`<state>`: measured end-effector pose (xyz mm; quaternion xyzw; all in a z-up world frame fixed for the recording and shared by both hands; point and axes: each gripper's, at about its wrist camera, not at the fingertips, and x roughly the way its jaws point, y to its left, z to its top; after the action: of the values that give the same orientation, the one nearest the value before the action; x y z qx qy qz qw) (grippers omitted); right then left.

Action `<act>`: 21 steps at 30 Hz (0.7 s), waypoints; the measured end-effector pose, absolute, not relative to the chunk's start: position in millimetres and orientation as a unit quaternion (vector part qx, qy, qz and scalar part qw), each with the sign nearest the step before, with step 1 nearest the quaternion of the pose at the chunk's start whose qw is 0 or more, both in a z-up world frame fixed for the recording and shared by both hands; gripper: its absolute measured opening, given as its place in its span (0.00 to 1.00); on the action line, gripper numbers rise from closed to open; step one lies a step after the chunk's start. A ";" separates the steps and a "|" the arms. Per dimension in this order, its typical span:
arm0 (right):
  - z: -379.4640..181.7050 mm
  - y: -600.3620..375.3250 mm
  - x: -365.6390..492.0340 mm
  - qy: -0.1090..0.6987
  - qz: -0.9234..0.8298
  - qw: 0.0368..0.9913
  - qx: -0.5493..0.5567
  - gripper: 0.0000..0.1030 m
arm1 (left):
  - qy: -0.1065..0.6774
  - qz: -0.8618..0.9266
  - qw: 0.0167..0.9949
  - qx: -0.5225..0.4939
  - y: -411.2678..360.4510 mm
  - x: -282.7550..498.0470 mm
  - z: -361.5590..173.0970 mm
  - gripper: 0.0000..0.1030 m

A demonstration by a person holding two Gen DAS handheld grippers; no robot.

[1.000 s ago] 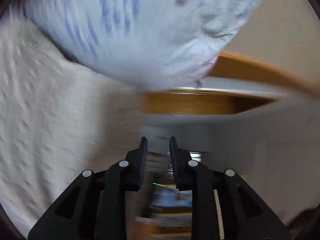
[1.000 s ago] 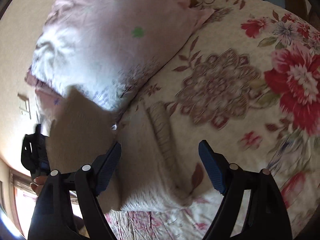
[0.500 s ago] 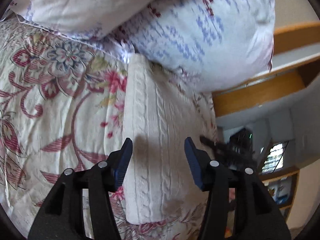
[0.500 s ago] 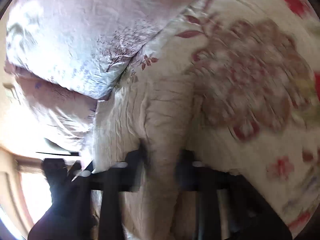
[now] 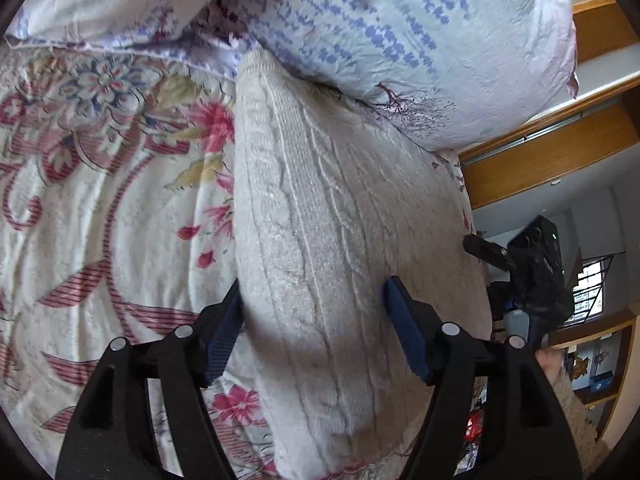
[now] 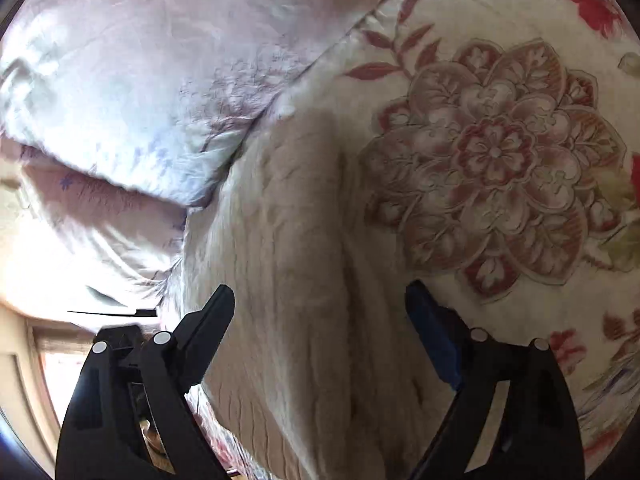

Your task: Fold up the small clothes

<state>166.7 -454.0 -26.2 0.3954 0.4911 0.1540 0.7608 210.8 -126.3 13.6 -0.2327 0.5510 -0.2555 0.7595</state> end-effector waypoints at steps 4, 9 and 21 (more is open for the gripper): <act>-30.5 -434.7 153.9 0.479 0.178 0.760 0.402 0.39 | 0.536 -0.248 0.767 -0.252 -136.8 216.0 12.7 0.42; 0.2 -383.9 146.4 0.444 0.249 0.778 0.368 0.30 | 0.470 -0.285 0.792 -0.265 -80.8 193.1 45.9 0.36; -6.9 -326.3 189.2 0.462 0.123 0.818 0.320 0.26 | 0.441 -0.155 0.880 -0.078 -28.1 124.2 63.8 0.77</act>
<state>189.2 -326.3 -6.9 0.3205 0.4618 0.1231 0.8179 124.2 -28.1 63.8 -0.0781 0.4413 -0.1547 0.8805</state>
